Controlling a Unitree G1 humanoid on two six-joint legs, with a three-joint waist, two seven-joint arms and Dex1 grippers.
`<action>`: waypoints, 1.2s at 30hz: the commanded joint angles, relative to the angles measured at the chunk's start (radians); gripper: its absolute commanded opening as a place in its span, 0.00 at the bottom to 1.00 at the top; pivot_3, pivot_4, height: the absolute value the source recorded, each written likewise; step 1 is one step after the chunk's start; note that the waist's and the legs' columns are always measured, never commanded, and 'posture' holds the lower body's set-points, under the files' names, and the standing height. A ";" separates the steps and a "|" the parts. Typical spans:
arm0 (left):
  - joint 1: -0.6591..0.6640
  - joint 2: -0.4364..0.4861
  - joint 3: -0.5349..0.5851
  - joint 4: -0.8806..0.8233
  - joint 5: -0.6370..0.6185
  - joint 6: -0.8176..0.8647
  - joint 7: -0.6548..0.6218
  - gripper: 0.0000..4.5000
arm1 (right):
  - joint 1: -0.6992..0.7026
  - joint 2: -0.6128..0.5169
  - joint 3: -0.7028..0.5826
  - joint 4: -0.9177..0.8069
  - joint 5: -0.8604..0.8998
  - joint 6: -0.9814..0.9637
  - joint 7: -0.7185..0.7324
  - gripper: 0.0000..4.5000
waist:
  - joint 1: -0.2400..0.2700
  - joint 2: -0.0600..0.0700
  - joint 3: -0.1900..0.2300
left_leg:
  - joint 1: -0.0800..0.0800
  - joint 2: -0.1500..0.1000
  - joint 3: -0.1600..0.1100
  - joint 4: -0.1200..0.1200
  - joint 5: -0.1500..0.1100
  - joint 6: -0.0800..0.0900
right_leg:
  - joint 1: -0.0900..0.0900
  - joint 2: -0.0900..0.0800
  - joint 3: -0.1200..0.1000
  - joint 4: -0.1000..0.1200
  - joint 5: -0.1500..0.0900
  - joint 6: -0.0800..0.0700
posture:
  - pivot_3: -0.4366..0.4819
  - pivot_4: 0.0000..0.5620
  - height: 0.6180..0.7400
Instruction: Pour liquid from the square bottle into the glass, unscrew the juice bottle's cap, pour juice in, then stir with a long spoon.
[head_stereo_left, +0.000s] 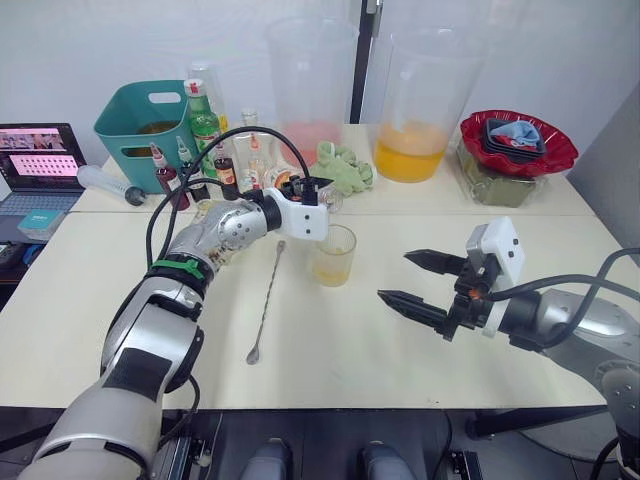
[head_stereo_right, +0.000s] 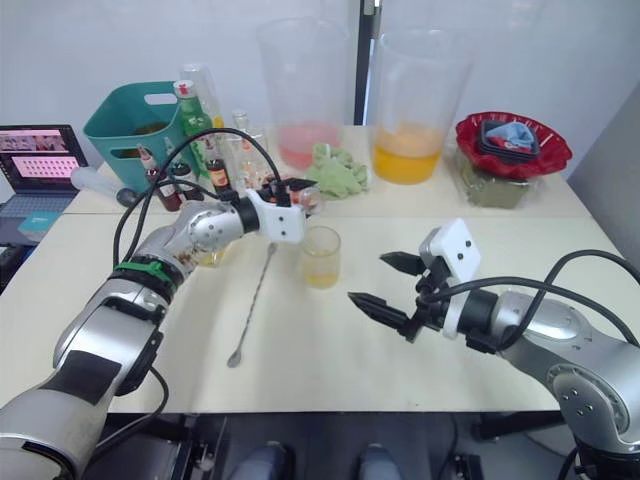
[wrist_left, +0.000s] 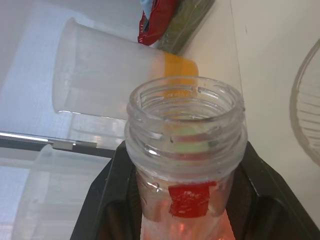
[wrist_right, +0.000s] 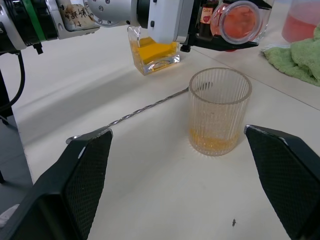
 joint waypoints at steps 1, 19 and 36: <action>-0.049 0.019 -0.010 -0.024 0.043 -0.041 0.087 0.36 | 0.000 -0.023 -0.032 -0.023 0.019 -0.005 0.000 0.99 | 0.000 0.000 0.000 | 0.000 0.000 0.000 0.000 0.000 0.000 | 0.000 0.000 0.000 0.000 0.000 0.000 | 0.48 0.27 1.00; -0.061 0.043 -0.079 0.006 0.169 -0.056 0.259 0.36 | 0.012 -0.034 -0.034 -0.014 0.013 -0.027 0.009 0.99 | 0.000 0.000 0.000 | 0.000 0.000 0.001 0.003 0.000 0.000 | 0.000 0.000 0.000 0.001 0.000 0.000 | 0.48 0.27 1.00; -0.074 0.038 -0.082 0.025 0.166 -0.051 0.260 0.36 | 0.012 -0.028 -0.025 -0.011 0.001 -0.037 0.011 0.99 | 0.000 0.000 0.000 | -0.001 0.000 0.001 0.008 0.000 0.000 | 0.000 0.000 0.000 0.003 0.000 0.000 | 0.48 0.27 1.00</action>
